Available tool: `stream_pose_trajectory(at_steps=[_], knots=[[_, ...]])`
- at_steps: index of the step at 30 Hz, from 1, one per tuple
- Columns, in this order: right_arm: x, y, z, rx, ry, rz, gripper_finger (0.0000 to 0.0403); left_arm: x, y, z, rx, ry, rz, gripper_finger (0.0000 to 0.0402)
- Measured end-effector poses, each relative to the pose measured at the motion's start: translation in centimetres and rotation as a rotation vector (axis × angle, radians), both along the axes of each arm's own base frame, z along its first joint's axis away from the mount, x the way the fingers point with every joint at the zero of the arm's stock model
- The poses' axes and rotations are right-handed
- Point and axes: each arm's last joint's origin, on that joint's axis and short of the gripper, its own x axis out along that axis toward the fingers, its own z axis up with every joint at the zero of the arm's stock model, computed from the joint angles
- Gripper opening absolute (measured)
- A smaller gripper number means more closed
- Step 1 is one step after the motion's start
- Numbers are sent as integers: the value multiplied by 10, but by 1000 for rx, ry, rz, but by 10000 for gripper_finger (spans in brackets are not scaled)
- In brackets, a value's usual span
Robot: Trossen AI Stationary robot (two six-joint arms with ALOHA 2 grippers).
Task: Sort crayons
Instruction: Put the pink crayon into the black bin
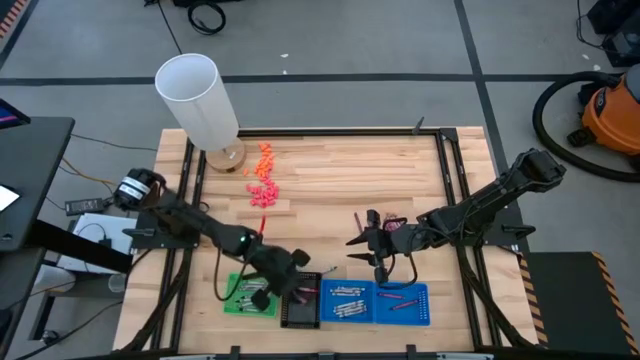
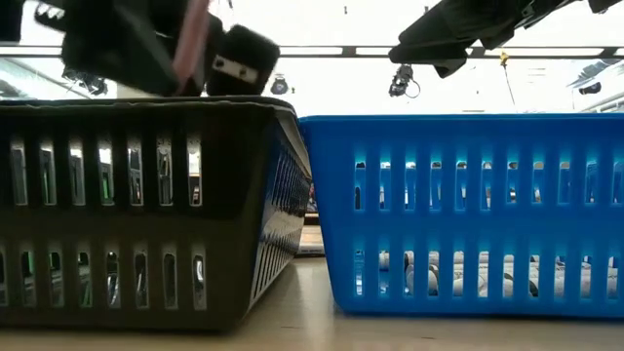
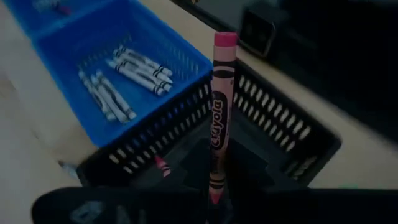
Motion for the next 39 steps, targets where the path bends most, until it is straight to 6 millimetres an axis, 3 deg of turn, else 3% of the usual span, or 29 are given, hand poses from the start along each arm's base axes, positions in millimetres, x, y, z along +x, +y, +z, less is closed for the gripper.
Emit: stream_pose_trajectory(at_steps=[5,11,20,24,29,39], knots=[[0,0,0,1,-1,-1,148,-6,-8,-7,223,-73,-91,48],[0,0,1,6,-6,-2,148,-7,-7,-13,327,-78,-101,54],[0,0,0,7,2,-3,148,-7,-14,-11,335,-138,-145,152],[0,0,0,3,2,-1,148,-3,-11,-7,275,-142,-60,171],[0,0,0,2,3,0,148,2,-9,-13,233,-35,19,165],[-1,0,-2,-4,17,-1,148,33,-26,4,277,229,91,148]])
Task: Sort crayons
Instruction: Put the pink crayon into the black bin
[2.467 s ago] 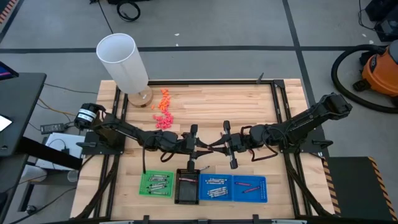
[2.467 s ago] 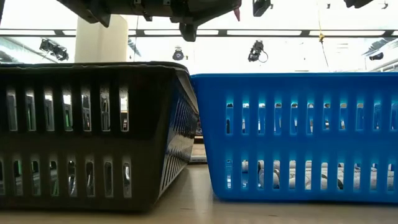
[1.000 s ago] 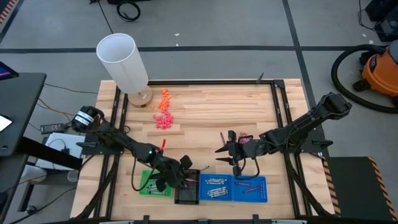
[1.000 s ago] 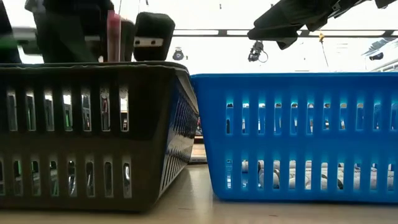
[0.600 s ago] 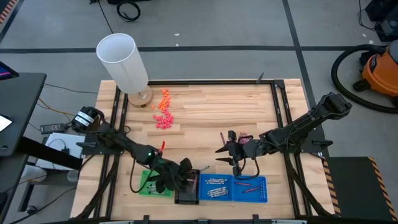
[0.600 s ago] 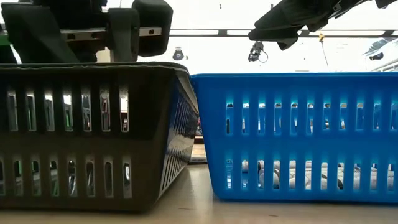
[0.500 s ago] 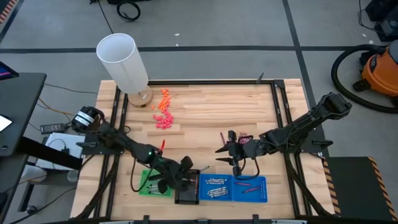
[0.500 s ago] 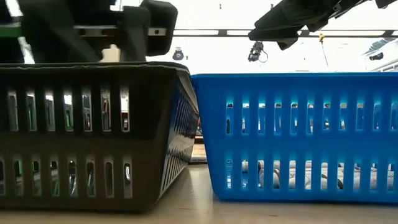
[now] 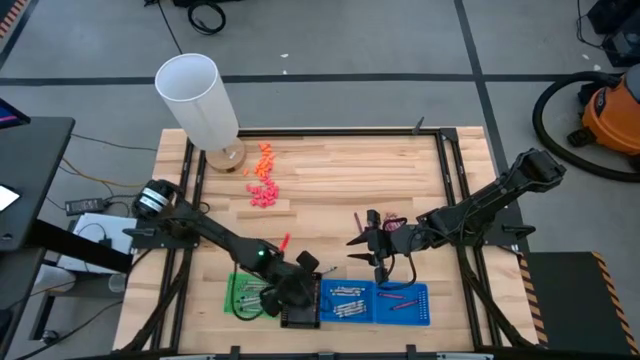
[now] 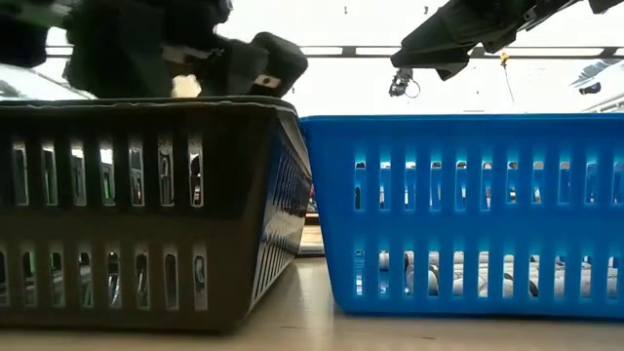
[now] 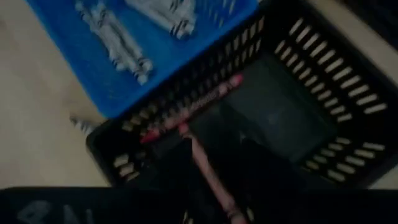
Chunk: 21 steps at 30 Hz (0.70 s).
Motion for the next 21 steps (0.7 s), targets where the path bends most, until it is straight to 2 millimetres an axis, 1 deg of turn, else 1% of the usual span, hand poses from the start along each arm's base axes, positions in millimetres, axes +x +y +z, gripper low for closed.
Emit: stream_pose_trajectory(at_steps=[4,8,11,14,16,21], knots=[[0,0,0,6,0,-9,148,10,-6,0,8,94,85,144],[0,0,-1,31,5,-54,148,18,-10,0,-1,154,161,144],[0,0,-3,37,7,-88,148,20,-11,-7,-4,188,220,143],[1,2,-5,36,13,-82,148,22,-9,-8,-17,194,262,143],[2,3,-8,32,14,-76,148,22,-8,-13,-13,216,286,143],[5,5,-13,18,27,-67,148,22,-8,-17,-9,227,295,143]])
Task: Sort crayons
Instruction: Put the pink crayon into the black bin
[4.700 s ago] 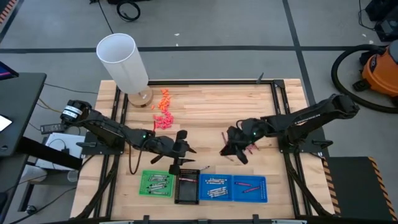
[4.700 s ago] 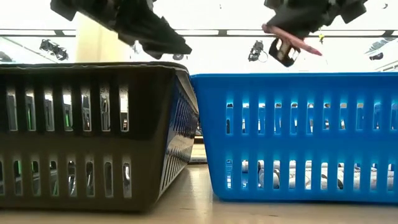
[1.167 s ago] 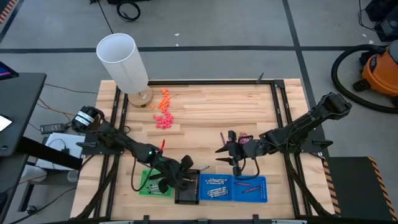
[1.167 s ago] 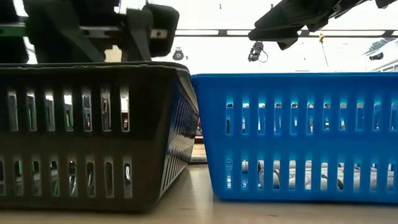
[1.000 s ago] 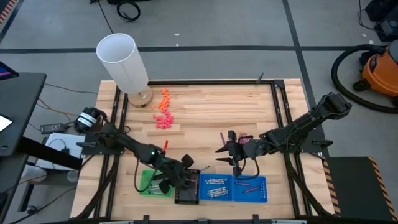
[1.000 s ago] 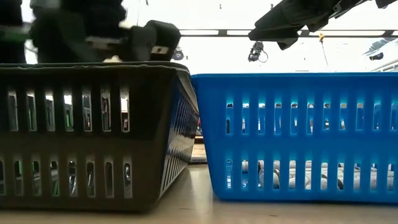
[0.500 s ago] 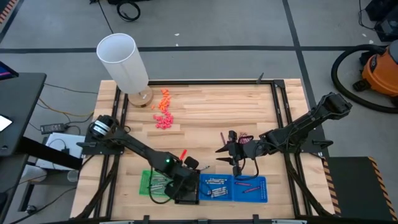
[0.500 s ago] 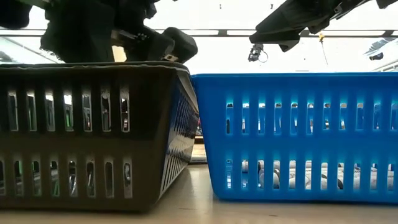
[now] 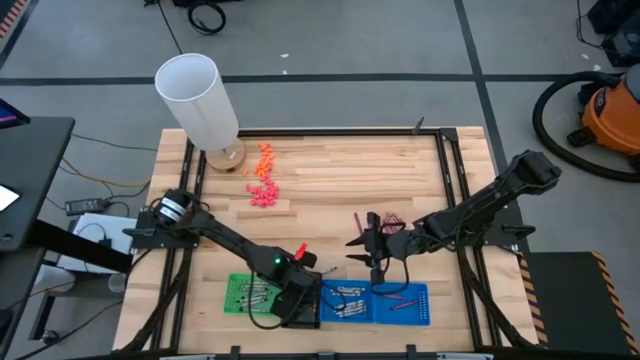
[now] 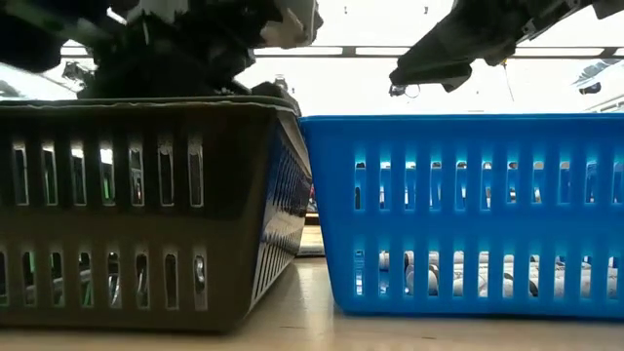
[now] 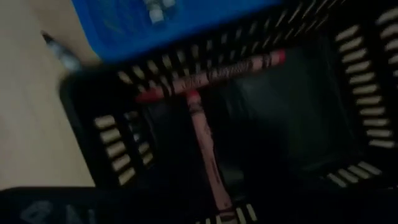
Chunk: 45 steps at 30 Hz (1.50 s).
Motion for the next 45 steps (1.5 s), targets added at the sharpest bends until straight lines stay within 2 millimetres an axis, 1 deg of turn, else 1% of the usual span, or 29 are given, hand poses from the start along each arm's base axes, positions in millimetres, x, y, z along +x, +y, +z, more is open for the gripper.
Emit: stream_pose_trajectory(at_steps=[6,11,14,19,21,24,26,29,33,36,38,39,41,45], knots=[[2,1,-3,-21,-1,13,148,0,0,-15,17,58,16,143],[2,1,-4,-24,2,13,148,0,0,-20,18,71,15,136],[3,1,-3,-29,-3,17,148,1,0,-20,18,71,17,111],[3,1,-3,-31,-4,18,148,1,0,-19,22,72,5,41],[3,1,-3,-31,-5,18,148,2,0,-16,21,72,7,21],[3,1,-3,-29,-8,18,148,7,1,-7,8,73,37,21],[3,1,-3,-29,-9,18,148,11,3,0,2,79,64,29],[3,1,-3,-29,-9,18,148,13,6,13,-19,127,48,45],[3,1,-3,-27,-8,21,148,12,7,23,-40,183,35,49],[3,2,-3,-26,-8,24,148,13,8,27,-119,226,15,51],[3,2,-3,-26,-8,24,148,13,9,30,-179,255,-24,51],[3,2,-3,-26,-8,24,148,14,8,32,-193,242,-72,52],[3,2,-3,-28,-8,26,148,15,5,33,-172,193,-192,52],[3,2,-3,-28,-7,32,148,10,-4,30,-80,125,-465,53]])
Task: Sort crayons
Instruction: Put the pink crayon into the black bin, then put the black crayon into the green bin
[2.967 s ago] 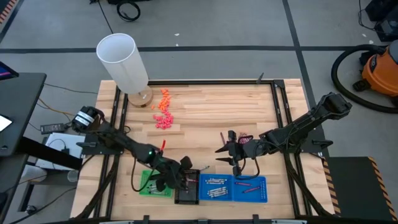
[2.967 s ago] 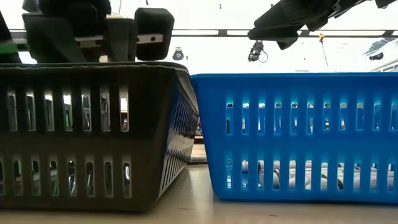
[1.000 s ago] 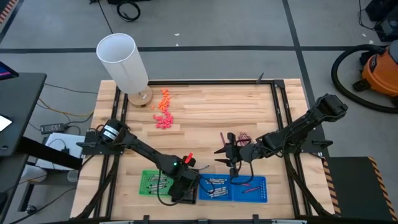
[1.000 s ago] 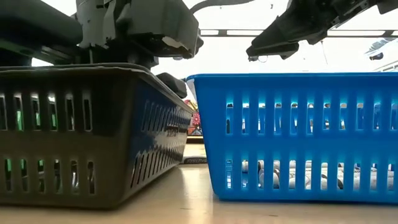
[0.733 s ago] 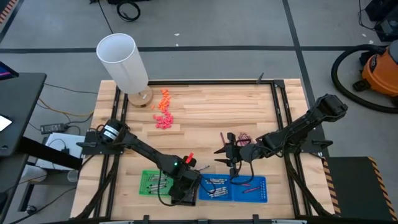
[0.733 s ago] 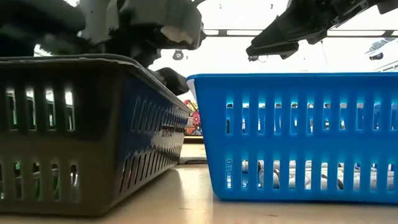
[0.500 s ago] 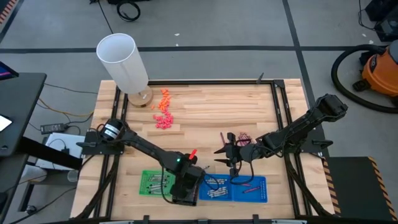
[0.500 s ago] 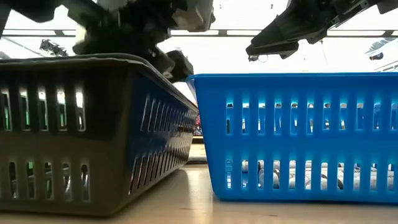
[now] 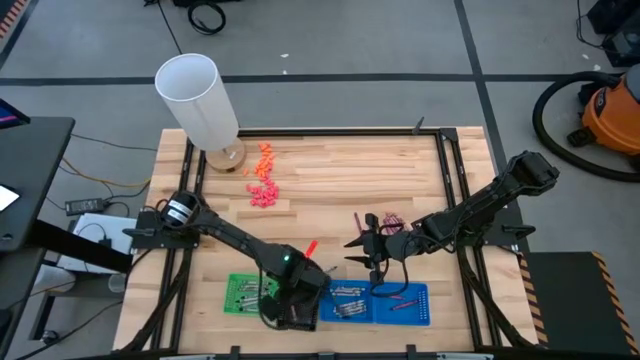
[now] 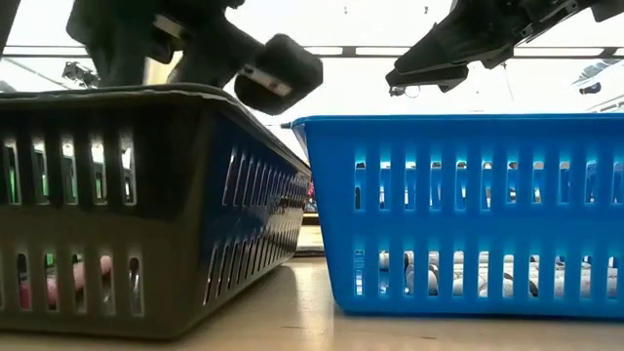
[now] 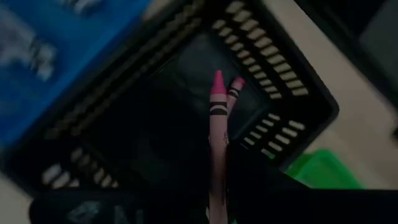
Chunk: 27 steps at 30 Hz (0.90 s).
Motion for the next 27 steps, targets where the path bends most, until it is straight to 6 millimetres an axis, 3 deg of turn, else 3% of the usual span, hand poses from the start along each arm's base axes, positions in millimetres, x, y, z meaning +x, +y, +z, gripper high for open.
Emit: stream_pose_trajectory(at_steps=[8,14,18,23,27], knots=[[-1,2,0,-9,4,18,148,-9,-17,-8,146,-142,-283,66],[-1,2,0,-10,5,18,148,-9,-23,-7,144,-179,-310,127],[-1,2,0,-10,6,18,148,-5,-22,6,311,-240,-288,167],[-1,2,0,-10,6,19,148,6,-10,24,561,-341,-288,175],[-1,2,0,-9,6,19,148,19,19,24,598,-322,-199,169]])
